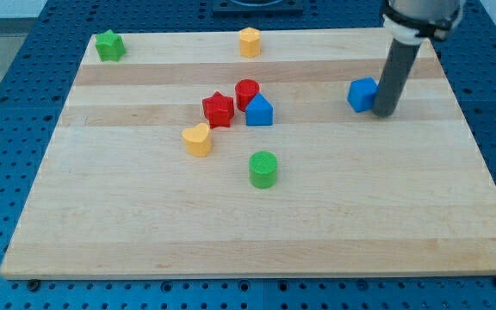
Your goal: Keep the blue cube at the top right side of the board
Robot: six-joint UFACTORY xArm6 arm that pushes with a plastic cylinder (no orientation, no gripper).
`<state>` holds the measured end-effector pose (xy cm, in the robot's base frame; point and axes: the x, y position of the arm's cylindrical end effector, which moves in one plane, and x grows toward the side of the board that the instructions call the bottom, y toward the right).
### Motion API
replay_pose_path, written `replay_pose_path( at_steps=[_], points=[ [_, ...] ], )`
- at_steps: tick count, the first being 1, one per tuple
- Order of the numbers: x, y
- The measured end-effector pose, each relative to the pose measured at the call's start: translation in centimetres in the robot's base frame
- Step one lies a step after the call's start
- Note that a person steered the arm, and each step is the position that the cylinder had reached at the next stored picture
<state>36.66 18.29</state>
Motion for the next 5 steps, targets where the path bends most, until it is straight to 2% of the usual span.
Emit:
replay_pose_path(
  at_steps=[1, 2, 4, 5],
  points=[
    [-5.5, 0.0],
    [-6.0, 0.1],
    [1.3, 1.7],
    [2.0, -2.6]
  ],
)
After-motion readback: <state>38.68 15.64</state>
